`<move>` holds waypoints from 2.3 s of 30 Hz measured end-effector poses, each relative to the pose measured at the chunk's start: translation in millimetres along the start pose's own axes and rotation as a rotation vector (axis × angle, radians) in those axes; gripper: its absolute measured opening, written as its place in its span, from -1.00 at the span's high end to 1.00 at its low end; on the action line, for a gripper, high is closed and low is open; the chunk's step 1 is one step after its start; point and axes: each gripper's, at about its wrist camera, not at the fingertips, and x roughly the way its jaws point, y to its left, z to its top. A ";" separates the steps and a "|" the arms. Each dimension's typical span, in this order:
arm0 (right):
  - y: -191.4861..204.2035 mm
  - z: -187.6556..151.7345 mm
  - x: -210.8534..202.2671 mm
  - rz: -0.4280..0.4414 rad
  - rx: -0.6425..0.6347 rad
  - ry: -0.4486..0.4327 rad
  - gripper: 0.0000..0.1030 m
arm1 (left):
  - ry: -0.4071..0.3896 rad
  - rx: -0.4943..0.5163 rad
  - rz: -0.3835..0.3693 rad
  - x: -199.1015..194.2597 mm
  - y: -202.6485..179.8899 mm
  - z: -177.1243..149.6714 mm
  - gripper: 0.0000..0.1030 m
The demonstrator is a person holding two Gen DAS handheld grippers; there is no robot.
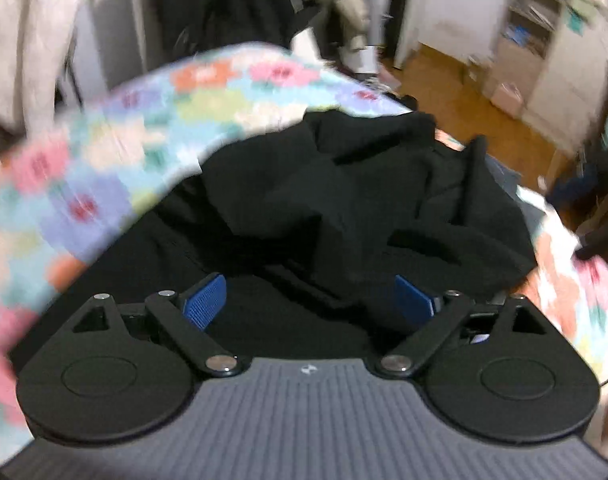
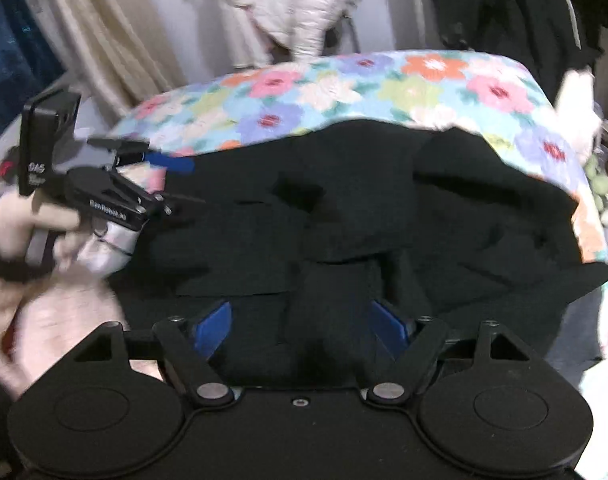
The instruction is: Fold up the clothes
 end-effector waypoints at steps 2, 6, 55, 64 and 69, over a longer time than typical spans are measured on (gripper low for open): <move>-7.8 -8.8 36.7 -0.068 -0.006 -0.016 -0.57 | 0.002 -0.109 0.019 40.0 3.2 -7.6 -0.73; -26.3 -9.6 82.9 -0.100 0.033 -0.070 -0.56 | -0.006 -0.264 0.045 76.8 11.2 0.6 -0.72; 52.1 -4.9 183.8 0.037 -0.082 -0.122 0.87 | 0.067 -0.455 -0.197 101.8 74.2 -39.9 -0.76; 128.1 -30.1 184.6 -0.036 -0.630 -0.158 0.92 | -0.009 -0.458 -0.103 77.7 87.8 -33.0 -0.77; 149.5 -40.4 190.3 0.062 -0.773 -0.084 0.86 | -0.013 -0.430 -0.027 75.1 92.9 -32.2 -0.77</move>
